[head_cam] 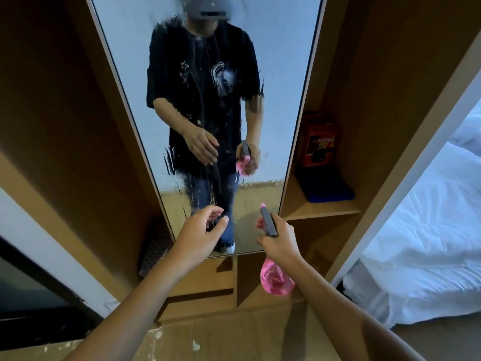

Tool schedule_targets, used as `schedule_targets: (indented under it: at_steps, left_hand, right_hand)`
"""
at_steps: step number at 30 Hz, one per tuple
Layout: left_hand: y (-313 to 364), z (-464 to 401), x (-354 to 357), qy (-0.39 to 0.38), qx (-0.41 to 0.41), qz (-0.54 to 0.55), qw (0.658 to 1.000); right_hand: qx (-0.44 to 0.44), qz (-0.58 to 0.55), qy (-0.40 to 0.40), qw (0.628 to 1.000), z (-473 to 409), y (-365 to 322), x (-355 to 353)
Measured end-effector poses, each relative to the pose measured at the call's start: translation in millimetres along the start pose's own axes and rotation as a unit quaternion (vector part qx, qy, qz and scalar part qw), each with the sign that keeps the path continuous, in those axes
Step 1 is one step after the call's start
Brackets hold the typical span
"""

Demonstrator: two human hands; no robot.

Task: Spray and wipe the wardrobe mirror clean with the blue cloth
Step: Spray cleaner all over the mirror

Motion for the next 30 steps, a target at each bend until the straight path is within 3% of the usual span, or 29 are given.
schedule_targets:
  at_steps: [22,30]
  left_hand:
    - [-53.8,18.1,-42.1,0.032,-0.046,0.021,0.998]
    - [-73.4,25.0,-68.0,0.052,-0.057,0.015,0.997]
  right_hand:
    - [0.005,0.013,-0.065,0.998,0.5,-21.2,83.6]
    - [-0.031,0.021,-0.081,0.996,0.2,-40.7,119.4]
Point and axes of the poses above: each hand's wrist, its own z-axis away from the middle knuckle, its own x-axis out of the palm, y = z × x, the point moved 8 cm from there along -z, towards the middle knuckle, and after that the axes turned 1 degree about -x, right-handed, at the moved point
